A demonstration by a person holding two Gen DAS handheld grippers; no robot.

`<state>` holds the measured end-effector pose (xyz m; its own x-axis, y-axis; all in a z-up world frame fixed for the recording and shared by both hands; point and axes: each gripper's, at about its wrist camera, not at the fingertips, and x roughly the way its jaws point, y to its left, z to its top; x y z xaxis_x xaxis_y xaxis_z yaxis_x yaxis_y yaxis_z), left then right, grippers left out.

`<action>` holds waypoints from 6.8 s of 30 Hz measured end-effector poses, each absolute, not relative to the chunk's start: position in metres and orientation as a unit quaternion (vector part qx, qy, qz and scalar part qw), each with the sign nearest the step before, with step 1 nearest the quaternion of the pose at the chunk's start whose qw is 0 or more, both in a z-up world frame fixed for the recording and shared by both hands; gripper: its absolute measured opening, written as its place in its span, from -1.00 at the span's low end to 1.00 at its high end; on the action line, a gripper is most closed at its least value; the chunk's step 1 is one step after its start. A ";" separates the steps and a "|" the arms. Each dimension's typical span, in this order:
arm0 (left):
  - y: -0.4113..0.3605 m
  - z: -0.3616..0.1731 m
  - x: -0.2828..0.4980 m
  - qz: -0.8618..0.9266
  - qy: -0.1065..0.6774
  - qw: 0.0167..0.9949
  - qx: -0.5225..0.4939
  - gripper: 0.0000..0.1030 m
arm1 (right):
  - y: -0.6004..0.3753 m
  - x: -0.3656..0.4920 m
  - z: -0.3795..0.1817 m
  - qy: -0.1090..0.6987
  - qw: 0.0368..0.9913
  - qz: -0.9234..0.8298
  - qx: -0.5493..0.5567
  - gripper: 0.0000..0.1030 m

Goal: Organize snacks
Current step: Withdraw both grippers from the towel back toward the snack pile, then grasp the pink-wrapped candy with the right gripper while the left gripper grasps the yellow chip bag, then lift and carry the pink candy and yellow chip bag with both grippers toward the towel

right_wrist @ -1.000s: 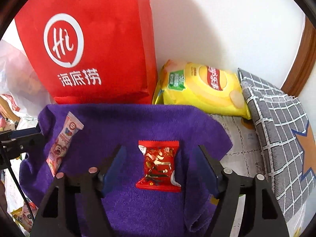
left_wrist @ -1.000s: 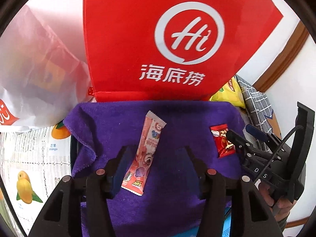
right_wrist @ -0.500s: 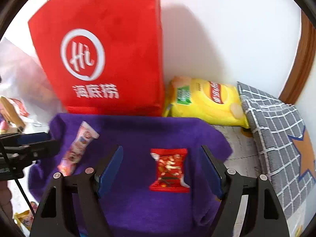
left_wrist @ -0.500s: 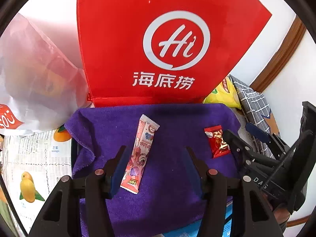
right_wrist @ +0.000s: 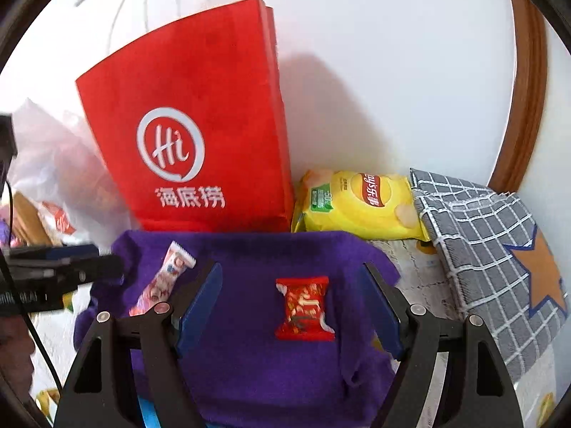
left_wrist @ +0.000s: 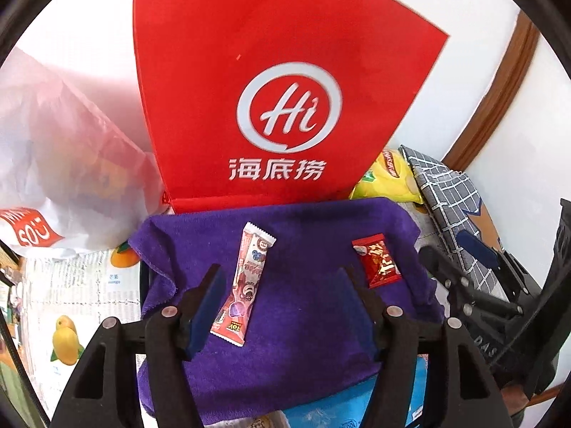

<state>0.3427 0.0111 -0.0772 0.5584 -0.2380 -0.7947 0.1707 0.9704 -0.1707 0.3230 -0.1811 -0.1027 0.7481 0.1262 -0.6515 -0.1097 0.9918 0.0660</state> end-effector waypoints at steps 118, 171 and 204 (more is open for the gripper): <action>0.109 -0.166 0.070 -0.034 0.496 0.860 -0.116 -0.11 | -0.206 0.071 -0.204 0.421 0.895 0.141 0.044 0.45; 0.037 -0.068 0.116 -0.134 0.426 0.892 -0.076 -0.19 | -0.201 0.128 -0.101 0.345 0.931 0.116 0.014 -0.40; 0.059 -0.039 0.251 -0.127 0.411 0.898 -0.087 -0.19 | -0.179 0.267 -0.069 0.341 0.932 0.117 0.032 -0.40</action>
<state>0.2505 0.0593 -0.0386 0.6291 -0.3003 -0.7170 0.1575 0.9525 -0.2607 0.2667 -0.1789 -0.0690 0.7404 0.2408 -0.6275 -0.1969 0.9704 0.1400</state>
